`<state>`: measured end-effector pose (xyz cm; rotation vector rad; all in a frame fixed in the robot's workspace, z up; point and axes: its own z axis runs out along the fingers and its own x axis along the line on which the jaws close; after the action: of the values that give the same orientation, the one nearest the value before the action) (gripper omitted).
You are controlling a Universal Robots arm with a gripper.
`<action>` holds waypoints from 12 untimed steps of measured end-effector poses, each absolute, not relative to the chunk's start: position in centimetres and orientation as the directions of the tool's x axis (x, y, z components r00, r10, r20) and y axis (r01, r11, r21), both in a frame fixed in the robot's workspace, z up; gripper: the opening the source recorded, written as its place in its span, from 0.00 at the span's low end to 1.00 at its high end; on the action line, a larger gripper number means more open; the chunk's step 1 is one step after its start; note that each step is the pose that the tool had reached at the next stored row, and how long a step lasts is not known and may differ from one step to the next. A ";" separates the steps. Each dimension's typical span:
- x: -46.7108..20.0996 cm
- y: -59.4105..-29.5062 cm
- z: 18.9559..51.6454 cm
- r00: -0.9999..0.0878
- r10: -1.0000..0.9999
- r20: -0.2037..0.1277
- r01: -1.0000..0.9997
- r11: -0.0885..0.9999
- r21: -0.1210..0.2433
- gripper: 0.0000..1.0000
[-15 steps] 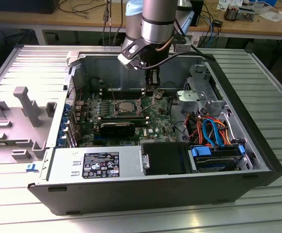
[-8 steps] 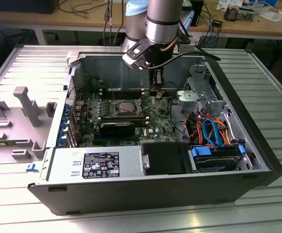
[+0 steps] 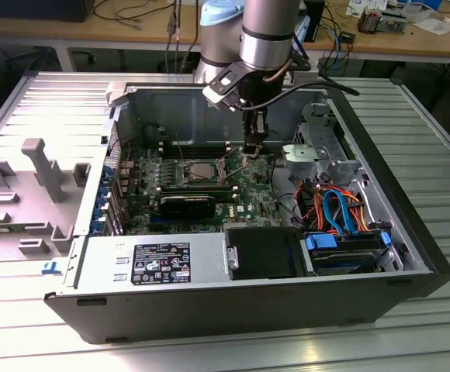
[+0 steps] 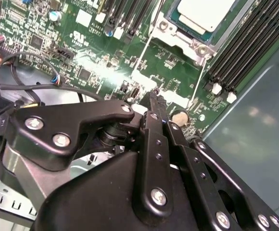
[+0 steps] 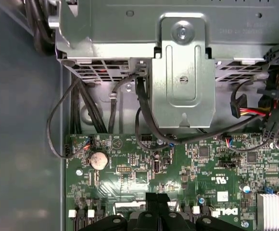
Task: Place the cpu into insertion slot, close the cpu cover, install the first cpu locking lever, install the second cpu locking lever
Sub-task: 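Close the cpu cover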
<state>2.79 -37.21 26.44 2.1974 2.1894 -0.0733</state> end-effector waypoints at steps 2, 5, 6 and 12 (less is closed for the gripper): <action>3.3 -37.2 26.4 0.003 0.998 -0.061 1.000 -0.004 -0.007 0.11; 3.8 -37.2 26.3 -0.002 0.998 -0.061 1.000 0.001 -0.008 0.11; 3.9 -37.2 26.2 -0.005 0.998 -0.061 1.000 0.005 -0.008 0.11; 4.1 -36.8 25.5 -0.034 0.998 -0.060 0.999 0.033 -0.009 0.11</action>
<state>4.11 -36.84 25.52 2.1575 2.2308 -0.0752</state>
